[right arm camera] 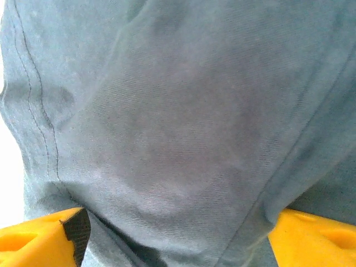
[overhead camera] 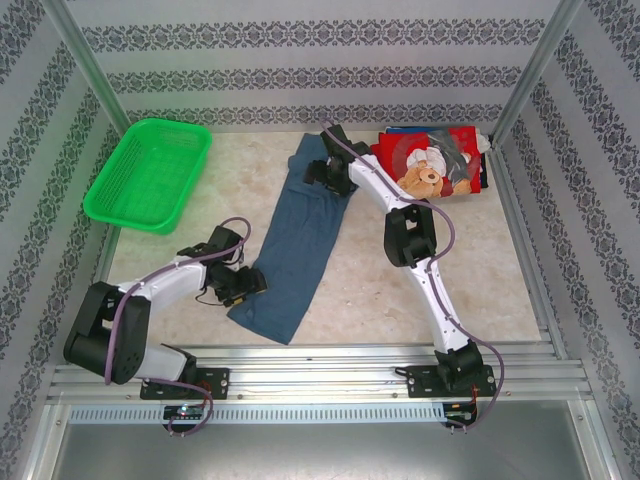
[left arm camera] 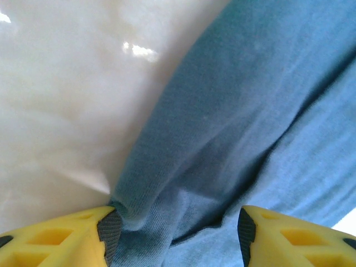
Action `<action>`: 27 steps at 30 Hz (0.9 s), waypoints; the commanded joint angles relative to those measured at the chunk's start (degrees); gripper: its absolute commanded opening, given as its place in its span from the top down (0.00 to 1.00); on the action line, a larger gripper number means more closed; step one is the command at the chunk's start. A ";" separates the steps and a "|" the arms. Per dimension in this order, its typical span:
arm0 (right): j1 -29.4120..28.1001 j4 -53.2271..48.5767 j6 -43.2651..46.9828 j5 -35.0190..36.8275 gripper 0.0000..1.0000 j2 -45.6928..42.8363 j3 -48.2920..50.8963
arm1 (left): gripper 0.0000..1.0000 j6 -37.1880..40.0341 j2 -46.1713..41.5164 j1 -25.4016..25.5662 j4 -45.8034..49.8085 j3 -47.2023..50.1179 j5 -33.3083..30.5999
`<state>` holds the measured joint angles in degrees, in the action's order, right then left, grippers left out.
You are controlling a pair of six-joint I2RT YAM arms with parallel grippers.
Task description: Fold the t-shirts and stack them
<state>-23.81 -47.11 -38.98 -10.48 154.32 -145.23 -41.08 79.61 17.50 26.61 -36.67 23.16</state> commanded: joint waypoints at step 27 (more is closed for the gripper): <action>-4.70 4.29 2.53 -16.04 0.09 -31.88 25.85 | 0.14 -5.31 -25.69 1.75 27.38 2.35 -2.12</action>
<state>-26.59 -42.19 -38.76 -26.85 135.52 -128.92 -46.68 57.49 19.11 40.84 -31.73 26.85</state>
